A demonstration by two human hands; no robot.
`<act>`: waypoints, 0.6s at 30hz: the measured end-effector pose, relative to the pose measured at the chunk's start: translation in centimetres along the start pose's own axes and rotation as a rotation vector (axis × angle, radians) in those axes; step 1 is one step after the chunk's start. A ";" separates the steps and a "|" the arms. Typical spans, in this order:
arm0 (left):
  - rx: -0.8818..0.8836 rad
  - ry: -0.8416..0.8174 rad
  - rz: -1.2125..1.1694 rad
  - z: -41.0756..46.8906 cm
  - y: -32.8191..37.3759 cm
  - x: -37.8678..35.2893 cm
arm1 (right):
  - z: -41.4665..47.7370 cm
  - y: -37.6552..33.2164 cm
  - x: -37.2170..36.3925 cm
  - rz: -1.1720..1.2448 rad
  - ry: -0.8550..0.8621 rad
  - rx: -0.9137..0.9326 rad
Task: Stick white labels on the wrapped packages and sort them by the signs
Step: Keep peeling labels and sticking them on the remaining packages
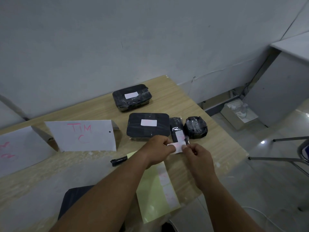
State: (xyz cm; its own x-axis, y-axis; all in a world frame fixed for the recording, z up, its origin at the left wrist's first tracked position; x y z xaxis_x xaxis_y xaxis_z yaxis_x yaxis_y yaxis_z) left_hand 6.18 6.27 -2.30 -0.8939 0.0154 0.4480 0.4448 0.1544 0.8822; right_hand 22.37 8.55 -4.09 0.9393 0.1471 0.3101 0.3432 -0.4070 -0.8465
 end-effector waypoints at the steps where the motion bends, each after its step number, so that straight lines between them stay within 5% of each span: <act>1: 0.006 0.016 -0.017 0.4 0.1 -0.2 | 0.4 0.0 0.3 -0.004 0.013 -0.002; 7: 0.039 0.198 -0.037 4.3 0.9 -1.7 | 4.3 -0.7 2.4 -0.018 0.102 -0.028; 18: 0.159 0.217 0.272 11.7 3.2 -5.2 | 11.9 -2.6 5.1 -0.313 0.272 -0.040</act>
State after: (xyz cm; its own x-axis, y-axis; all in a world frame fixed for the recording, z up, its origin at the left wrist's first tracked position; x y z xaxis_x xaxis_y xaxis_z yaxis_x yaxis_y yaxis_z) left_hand 11.63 18.22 -3.46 -0.7038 -0.1303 0.6983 0.6349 0.3255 0.7007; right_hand 26.27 21.05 -5.47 0.7534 0.0281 0.6570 0.6063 -0.4164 -0.6775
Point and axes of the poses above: each hand's wrist, its own z-axis towards the middle knuckle, its own x-axis out of the back of the hand, y = z × x, the point moved 2 cm from there along z, towards the middle knuckle, and after that the axes turned 15 degrees about -x, right-handed, at the moved point
